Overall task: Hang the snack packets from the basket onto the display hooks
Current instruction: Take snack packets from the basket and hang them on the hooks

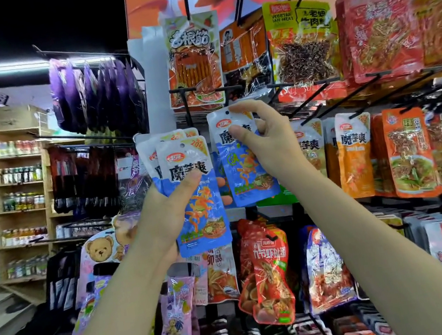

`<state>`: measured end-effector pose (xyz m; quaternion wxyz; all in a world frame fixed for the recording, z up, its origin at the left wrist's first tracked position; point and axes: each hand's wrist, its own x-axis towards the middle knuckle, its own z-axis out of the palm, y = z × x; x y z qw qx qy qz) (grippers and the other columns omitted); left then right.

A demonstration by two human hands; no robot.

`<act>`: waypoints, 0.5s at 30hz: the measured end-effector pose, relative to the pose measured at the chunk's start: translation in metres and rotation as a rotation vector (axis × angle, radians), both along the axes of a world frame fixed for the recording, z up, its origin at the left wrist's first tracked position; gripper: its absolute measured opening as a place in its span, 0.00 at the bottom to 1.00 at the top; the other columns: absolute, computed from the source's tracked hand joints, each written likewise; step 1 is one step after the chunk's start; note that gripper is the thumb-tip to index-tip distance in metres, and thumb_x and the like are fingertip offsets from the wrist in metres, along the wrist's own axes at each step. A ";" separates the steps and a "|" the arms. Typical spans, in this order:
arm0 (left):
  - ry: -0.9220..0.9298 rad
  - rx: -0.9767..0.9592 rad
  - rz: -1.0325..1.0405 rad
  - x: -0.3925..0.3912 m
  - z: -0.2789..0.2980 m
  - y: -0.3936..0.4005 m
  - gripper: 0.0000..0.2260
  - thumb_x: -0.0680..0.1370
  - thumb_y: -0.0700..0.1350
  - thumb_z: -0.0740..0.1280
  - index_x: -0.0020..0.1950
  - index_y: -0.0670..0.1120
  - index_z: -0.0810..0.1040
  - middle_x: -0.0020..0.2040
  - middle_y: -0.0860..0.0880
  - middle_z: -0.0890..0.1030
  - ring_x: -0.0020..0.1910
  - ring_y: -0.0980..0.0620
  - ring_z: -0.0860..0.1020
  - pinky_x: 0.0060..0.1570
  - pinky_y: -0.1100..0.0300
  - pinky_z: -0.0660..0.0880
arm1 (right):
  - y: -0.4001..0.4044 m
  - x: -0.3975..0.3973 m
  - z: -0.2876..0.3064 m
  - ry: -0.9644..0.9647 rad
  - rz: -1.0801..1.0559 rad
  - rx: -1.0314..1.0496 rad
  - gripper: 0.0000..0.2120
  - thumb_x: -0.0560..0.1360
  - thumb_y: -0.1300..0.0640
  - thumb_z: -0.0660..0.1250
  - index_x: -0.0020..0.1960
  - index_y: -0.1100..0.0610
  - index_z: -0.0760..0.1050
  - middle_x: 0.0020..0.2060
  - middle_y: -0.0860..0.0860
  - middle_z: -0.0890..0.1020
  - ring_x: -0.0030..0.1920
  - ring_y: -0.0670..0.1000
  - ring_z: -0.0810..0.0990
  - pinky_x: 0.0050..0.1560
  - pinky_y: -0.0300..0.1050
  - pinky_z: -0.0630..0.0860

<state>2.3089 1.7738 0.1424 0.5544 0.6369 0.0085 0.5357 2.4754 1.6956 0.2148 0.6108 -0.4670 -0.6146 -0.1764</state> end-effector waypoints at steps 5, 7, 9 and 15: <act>0.012 0.041 0.024 -0.003 0.001 0.003 0.12 0.75 0.51 0.67 0.39 0.50 0.88 0.46 0.43 0.87 0.41 0.40 0.86 0.34 0.51 0.82 | 0.006 -0.001 0.001 0.022 0.005 0.008 0.13 0.81 0.55 0.67 0.66 0.50 0.75 0.35 0.36 0.64 0.36 0.37 0.60 0.38 0.32 0.61; 0.004 0.049 0.009 -0.004 0.001 0.004 0.11 0.74 0.51 0.67 0.39 0.52 0.88 0.45 0.43 0.87 0.41 0.41 0.86 0.34 0.51 0.82 | 0.004 -0.003 0.000 0.006 -0.006 0.019 0.12 0.82 0.56 0.67 0.65 0.51 0.76 0.37 0.36 0.69 0.36 0.36 0.64 0.41 0.33 0.63; -0.020 0.030 -0.001 -0.006 0.002 0.004 0.10 0.74 0.51 0.67 0.40 0.51 0.88 0.46 0.42 0.87 0.41 0.40 0.86 0.34 0.51 0.82 | 0.004 -0.003 -0.001 -0.012 -0.041 0.032 0.12 0.81 0.56 0.67 0.64 0.51 0.78 0.50 0.38 0.79 0.44 0.37 0.74 0.50 0.41 0.73; -0.022 0.005 -0.007 -0.006 0.003 0.001 0.14 0.74 0.49 0.67 0.51 0.41 0.83 0.45 0.42 0.87 0.40 0.41 0.86 0.32 0.51 0.82 | 0.002 -0.008 -0.002 0.046 -0.059 -0.053 0.17 0.82 0.54 0.67 0.70 0.51 0.74 0.69 0.47 0.75 0.68 0.44 0.62 0.56 0.48 0.78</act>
